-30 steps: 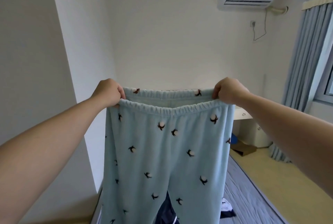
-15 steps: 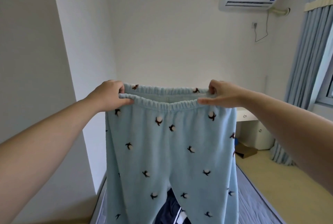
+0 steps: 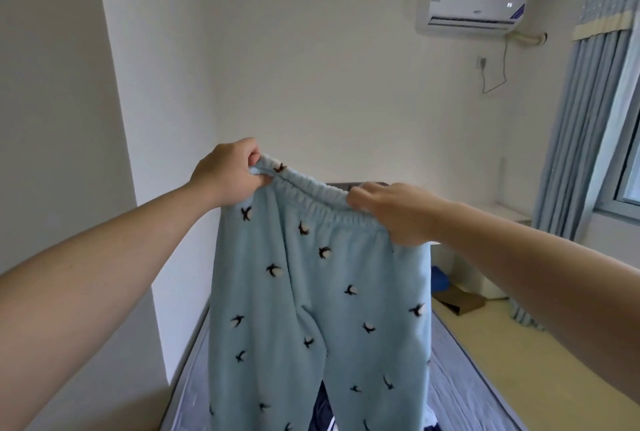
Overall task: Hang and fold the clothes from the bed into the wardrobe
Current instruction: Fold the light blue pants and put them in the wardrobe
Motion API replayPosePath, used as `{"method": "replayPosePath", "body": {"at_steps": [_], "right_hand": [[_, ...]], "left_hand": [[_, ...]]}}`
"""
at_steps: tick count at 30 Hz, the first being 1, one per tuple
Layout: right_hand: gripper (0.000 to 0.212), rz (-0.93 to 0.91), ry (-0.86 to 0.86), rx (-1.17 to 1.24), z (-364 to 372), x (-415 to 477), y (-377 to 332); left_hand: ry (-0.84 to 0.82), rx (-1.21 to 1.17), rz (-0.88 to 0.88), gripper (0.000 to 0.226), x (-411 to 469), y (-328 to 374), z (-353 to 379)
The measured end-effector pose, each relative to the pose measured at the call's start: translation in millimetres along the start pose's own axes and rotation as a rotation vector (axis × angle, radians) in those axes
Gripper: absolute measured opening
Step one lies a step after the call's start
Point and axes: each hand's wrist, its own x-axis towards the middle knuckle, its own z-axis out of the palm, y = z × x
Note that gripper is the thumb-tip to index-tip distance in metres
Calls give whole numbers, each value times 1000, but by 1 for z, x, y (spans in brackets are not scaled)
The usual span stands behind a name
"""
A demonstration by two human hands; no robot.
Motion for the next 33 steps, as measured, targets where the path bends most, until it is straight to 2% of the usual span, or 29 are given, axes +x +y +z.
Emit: {"method": "replayPosePath", "body": {"at_steps": [3, 5, 7, 11, 12, 14, 16, 18, 21, 24, 26, 27, 28, 30, 33], "right_hand": [[94, -108, -89, -109, 3, -3, -21], [102, -121, -197, -99, 4, -2, -35], [94, -79, -291, -89, 3, 1, -45], [51, 26, -323, -44, 1, 11, -54], [49, 45, -357, -4, 1, 13, -55], [60, 70, -480, 114, -4, 15, -56], [70, 43, -531, 116, -9, 16, -59], [56, 14, -465, -13, -11, 21, -63], [20, -28, -327, -184, -16, 28, -71], [23, -131, -56, -306, -18, 34, -72], [22, -205, 123, -244, -19, 39, -72], [19, -246, 146, -174, -21, 41, -74], [15, -268, 131, -73, -23, 44, -77], [7, -198, 0, 176, -26, 50, -87], [13, -23, -149, 448, -25, 59, -94]], "left_hand": [[37, -14, 28, 50, 1, 9, 4], [50, -16, 53, 50, 1, 14, 8], [60, -19, 78, 50, 0, 20, 10], [53, -38, 99, 51, 1, 26, 11], [46, -53, 101, 50, 1, 25, 11], [33, -83, 105, 50, 1, 23, 11], [25, -107, 98, 48, 0, 19, 10], [15, -121, 85, 45, -3, 16, 8], [-19, -110, 58, 34, -8, 13, 6], [-130, -80, -10, 21, -12, 6, 4], [-219, -80, -41, 18, -17, -1, 2], [-246, -94, -53, 17, -19, -4, 1], [-260, -114, -58, 17, -22, -8, -1], [-269, -162, -59, 18, -28, -13, -5], [-323, -244, -70, 25, -36, -20, -11]]}}
